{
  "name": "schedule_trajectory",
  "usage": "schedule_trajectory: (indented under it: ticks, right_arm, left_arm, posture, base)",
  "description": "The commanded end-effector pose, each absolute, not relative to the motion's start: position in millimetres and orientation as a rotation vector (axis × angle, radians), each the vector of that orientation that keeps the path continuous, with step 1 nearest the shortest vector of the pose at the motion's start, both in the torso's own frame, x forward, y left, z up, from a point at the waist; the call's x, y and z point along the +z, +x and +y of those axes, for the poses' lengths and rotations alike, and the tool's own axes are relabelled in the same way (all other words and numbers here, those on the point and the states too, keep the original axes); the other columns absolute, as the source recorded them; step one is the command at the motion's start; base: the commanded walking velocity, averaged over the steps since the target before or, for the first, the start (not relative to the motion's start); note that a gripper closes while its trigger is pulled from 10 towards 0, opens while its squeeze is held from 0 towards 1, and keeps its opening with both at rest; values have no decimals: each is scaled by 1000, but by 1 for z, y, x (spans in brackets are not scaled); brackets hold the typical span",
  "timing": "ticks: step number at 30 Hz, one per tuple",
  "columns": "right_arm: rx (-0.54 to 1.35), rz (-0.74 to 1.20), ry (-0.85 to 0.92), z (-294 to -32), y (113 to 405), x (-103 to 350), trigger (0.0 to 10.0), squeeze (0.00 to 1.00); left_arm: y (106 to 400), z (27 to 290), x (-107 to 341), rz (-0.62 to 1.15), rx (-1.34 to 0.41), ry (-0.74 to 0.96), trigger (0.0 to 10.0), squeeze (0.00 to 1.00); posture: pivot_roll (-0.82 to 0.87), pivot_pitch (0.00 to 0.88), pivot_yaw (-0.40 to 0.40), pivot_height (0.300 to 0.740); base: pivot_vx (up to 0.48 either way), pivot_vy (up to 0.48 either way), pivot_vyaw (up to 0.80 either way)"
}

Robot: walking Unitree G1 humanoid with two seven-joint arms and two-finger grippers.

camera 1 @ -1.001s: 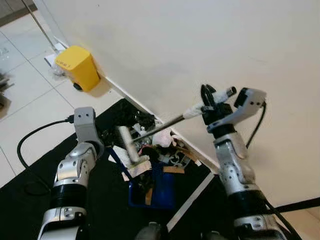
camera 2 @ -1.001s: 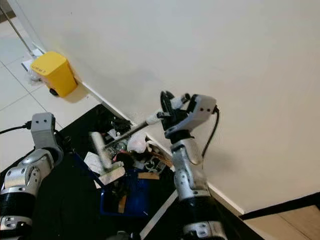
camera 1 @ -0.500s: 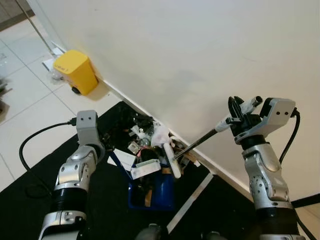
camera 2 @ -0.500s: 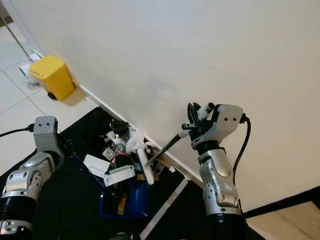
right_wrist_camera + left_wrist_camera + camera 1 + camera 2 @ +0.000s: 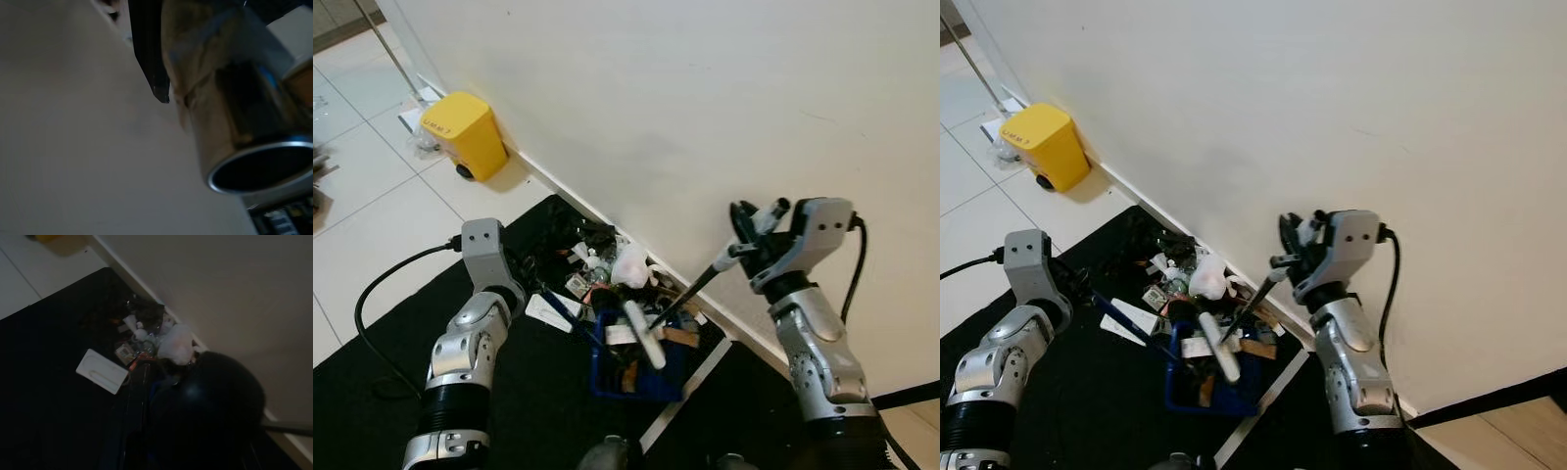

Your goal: Sweep floor

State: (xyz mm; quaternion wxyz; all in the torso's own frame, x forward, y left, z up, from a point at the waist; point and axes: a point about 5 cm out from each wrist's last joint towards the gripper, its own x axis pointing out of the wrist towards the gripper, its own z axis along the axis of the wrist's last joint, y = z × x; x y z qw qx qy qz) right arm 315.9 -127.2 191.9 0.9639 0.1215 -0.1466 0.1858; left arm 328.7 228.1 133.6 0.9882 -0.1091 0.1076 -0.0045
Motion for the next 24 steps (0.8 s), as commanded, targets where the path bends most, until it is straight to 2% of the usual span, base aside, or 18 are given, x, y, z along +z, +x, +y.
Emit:
schedule_trajectory:
  ticks: [1, 5, 6, 13, 16, 21, 24]
  right_arm:
    - [424, -351, 293, -128, 310, 208, 10000, 0]
    - [388, -400, 273, -144, 313, 225, 10000, 0]
    - [335, -458, 247, -163, 315, 243, 10000, 0]
    - [200, -557, 203, -198, 313, 271, 10000, 0]
    - [151, -532, 148, -215, 307, 266, 10000, 0]
    - [143, -506, 139, -218, 305, 260, 10000, 0]
    - [87, -366, 78, -224, 305, 224, 10000, 0]
  left_arm:
    - [323, 229, 134, 198, -16, -249, 10000, 0]
    - [320, 227, 132, 208, -29, -238, 10000, 0]
    - [318, 224, 128, 235, -44, -213, 10000, 0]
    - [313, 215, 120, 292, -88, -178, 10000, 0]
    - [311, 217, 118, 312, -76, -173, 10000, 0]
    - [311, 220, 120, 307, -66, -172, 10000, 0]
    - [314, 231, 134, 282, -26, -158, 10000, 0]
  posture:
    - [52, 168, 38, 740]
    - [46, 169, 35, 740]
    - [45, 170, 37, 740]
    - [35, 167, 51, 740]
    - [27, 166, 57, 740]
    - [27, 166, 57, 740]
    - [28, 168, 59, 740]
  base:
    - [0, 0, 0]
    - [0, 0, 0]
    - [0, 0, 0]
    - [0, 0, 0]
    - [0, 0, 0]
    - [0, 0, 0]
    - [0, 0, 0]
